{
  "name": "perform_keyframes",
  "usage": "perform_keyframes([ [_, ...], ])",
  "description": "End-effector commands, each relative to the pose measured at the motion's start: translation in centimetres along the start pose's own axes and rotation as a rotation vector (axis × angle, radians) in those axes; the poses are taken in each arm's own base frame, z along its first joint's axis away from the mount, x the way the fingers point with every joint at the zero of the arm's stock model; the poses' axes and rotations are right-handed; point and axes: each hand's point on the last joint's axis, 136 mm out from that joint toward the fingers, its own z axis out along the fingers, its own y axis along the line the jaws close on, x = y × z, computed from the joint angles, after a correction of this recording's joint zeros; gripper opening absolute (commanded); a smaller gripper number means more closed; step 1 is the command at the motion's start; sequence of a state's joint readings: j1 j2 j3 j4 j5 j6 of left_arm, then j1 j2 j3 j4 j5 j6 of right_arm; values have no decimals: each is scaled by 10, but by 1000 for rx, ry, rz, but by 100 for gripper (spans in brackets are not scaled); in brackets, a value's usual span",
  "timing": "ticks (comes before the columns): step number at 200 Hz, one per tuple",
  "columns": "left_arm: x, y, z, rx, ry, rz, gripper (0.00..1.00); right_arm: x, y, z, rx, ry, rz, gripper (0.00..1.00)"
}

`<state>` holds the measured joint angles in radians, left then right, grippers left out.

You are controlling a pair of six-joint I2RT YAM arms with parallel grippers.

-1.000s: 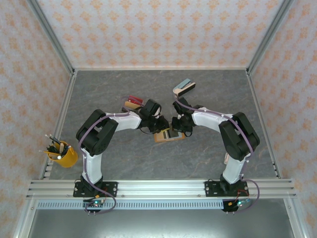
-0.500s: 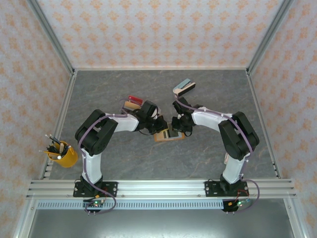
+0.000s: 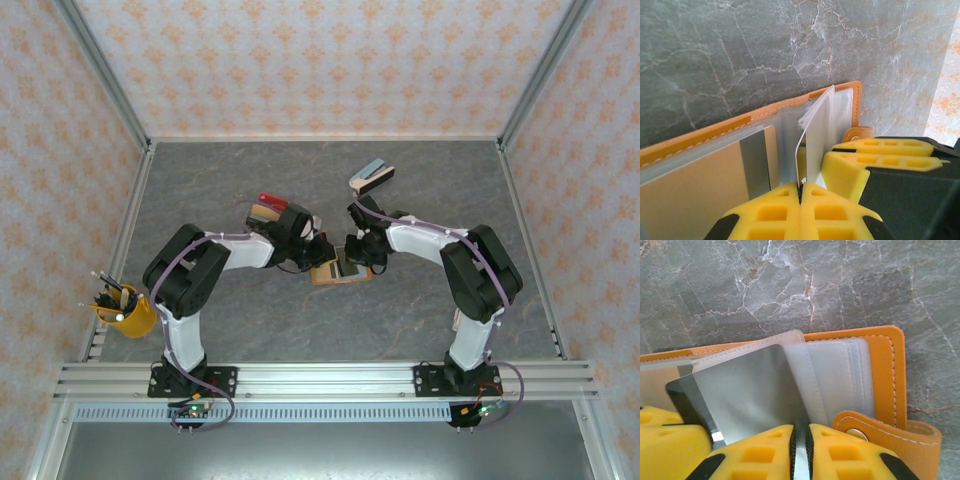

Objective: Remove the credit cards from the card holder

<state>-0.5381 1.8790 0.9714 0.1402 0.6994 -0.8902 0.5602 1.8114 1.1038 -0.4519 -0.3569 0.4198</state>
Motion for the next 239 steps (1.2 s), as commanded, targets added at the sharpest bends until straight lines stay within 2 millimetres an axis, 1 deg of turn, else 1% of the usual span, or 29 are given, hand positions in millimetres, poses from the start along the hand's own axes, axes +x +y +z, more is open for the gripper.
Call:
perform_keyframes([
  [1, -2, -2, -18, 3, -15, 31, 0, 19, -32, 20, 122, 69, 38, 17],
  [29, 0, 9, -27, -20, -17, 25, 0, 16, -31, 15, 113, 57, 42, 17],
  [56, -2, 12, -38, -25, -28, 28, 0, 12, -26, 9, 95, 45, 38, 17],
  [88, -6, 8, -55, -24, -46, 49, 0, 5, -12, -4, 36, 15, 34, 19],
  [112, -12, -3, -75, -12, -79, 77, 0, -6, 6, -23, -63, -24, 40, 23],
  [119, -14, -7, -81, -6, -92, 83, 0, -9, 12, -30, -106, -39, 45, 26],
  [141, -23, -24, -102, 40, -138, 94, 0, -23, 34, -60, -260, -107, 53, 34],
  [150, -27, -32, -111, 66, -158, 97, 0, -28, 44, -74, -338, -132, 61, 41],
  [154, -29, -37, -115, 78, -169, 100, 0, -29, 46, -77, -358, -138, 67, 44],
  [155, -30, -38, -116, 80, -171, 99, 0, -30, 48, -80, -376, -143, 70, 45],
  [180, -40, -62, -138, 156, -233, 103, 0, -44, 63, -112, -579, -191, 136, 60],
  [195, -45, -76, -149, 210, -263, 98, 0, -51, 74, -131, -711, -214, 173, 71],
  [211, -48, -88, -156, 262, -285, 82, 0, -55, 85, -144, -808, -219, 186, 79],
  [239, -55, -104, -165, 349, -322, 34, 0, -60, 99, -161, -931, -223, 217, 85],
])
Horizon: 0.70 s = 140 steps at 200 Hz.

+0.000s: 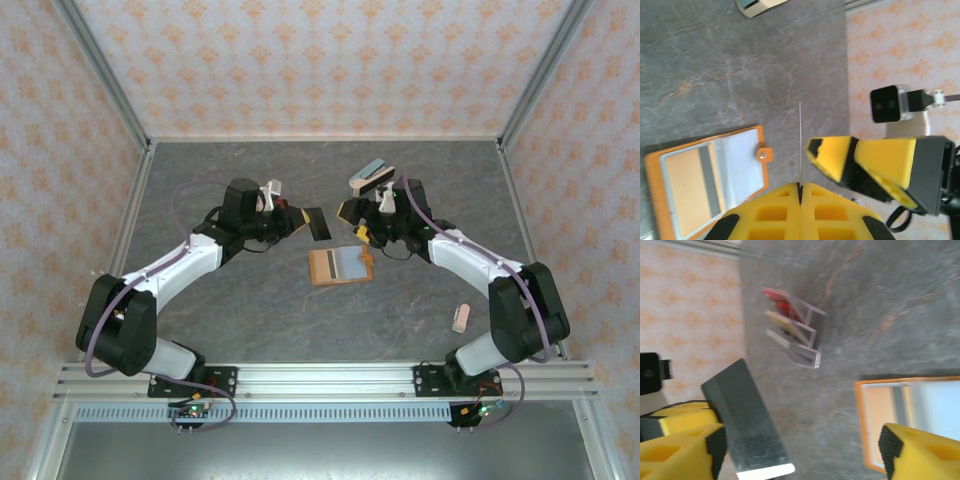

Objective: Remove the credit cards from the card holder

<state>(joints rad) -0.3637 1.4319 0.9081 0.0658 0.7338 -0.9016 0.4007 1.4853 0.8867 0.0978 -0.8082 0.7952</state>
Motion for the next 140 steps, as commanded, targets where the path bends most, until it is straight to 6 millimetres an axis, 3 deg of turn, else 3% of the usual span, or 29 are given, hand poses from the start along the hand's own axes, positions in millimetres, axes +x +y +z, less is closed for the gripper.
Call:
perform_keyframes([
  [1, -18, -38, -10, 139, -65, -31, 0, -6, 51, -7, -221, -1, 13, 85],
  [58, -24, -47, -11, 217, -94, -107, 0, -6, 70, -6, -335, 39, 68, 82],
  [140, -29, -48, -13, 214, -115, -129, 0, -4, 80, -9, -411, 57, 91, 53],
])
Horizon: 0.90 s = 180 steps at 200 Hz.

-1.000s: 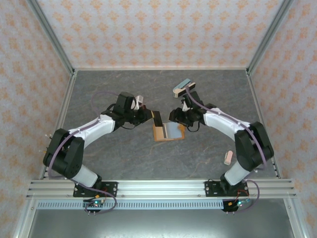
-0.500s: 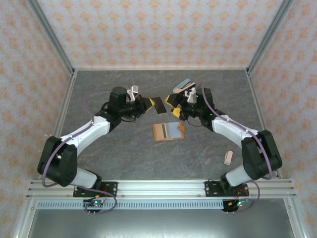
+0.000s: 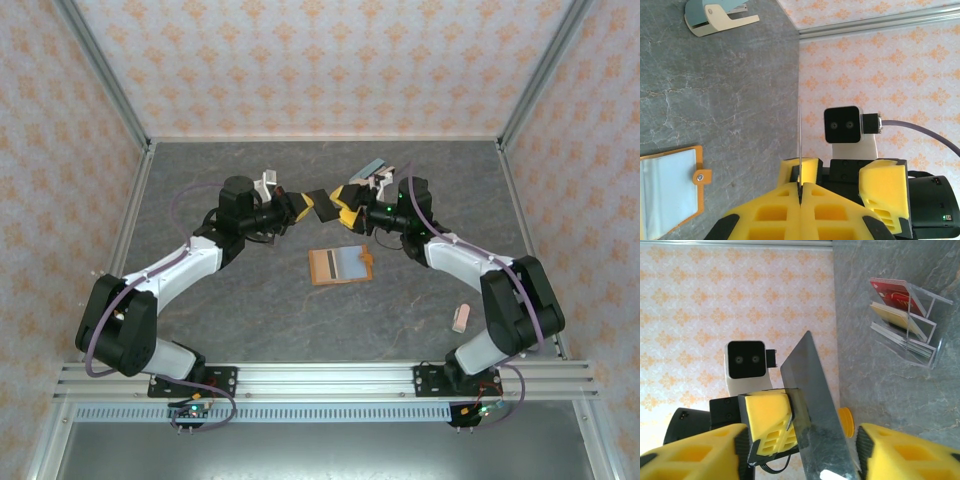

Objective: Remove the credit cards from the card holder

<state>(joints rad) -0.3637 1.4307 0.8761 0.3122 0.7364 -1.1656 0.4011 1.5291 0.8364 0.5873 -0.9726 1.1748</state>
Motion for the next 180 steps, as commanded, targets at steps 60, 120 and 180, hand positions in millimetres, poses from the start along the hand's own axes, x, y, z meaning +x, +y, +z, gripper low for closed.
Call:
perform_keyframes([
  [60, -5, -11, -6, 33, -25, 12, 0, 10, 2, 0, -36, 51, -39, 31],
  [120, -2, 13, -16, -123, -21, 16, 0, 10, -23, -1, 95, 49, -124, 0],
  [180, -8, 118, -99, -740, -105, 24, 56, 14, -74, -7, 605, 89, -588, 0],
])
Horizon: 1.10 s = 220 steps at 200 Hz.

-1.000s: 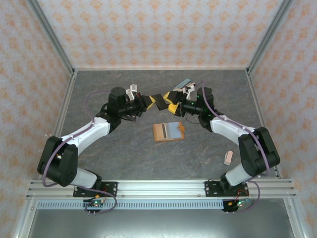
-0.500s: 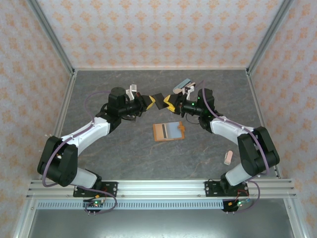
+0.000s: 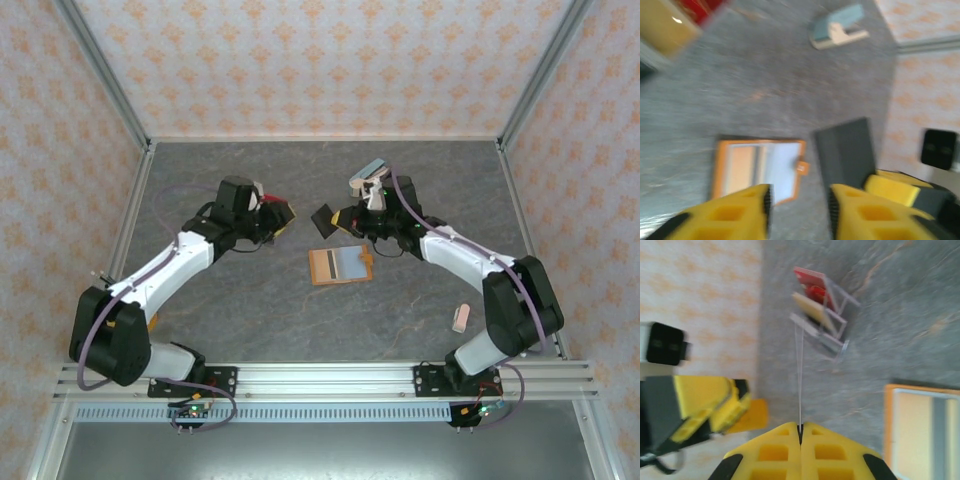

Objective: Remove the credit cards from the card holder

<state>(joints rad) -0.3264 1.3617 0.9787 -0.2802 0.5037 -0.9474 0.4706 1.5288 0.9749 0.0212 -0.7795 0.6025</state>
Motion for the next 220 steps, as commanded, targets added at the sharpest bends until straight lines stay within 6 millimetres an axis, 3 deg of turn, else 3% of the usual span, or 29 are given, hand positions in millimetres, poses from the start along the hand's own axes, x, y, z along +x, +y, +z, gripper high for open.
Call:
perform_keyframes([
  [1, -1, 69, -27, -295, -28, 9, 56, 8, -19, -3, 241, 35, -280, 0],
  [35, -1, 125, -36, -352, -25, -119, 78, 12, 5, 28, 276, 81, -521, 0],
  [60, 0, 159, -42, -377, -28, -210, 86, 16, 27, 57, 262, 112, -687, 0],
  [83, 3, 178, -44, -403, -21, -246, 93, 16, 43, 84, 243, 135, -826, 0],
  [108, 7, 185, -46, -420, -6, -239, 100, 11, 54, 110, 201, 150, -936, 0],
  [139, 7, 189, -52, -450, -19, -231, 100, 7, 63, 135, 130, 178, -1032, 0],
  [220, 5, 191, -63, -505, -33, -214, 100, 3, 57, 182, 68, 214, -1172, 0],
])
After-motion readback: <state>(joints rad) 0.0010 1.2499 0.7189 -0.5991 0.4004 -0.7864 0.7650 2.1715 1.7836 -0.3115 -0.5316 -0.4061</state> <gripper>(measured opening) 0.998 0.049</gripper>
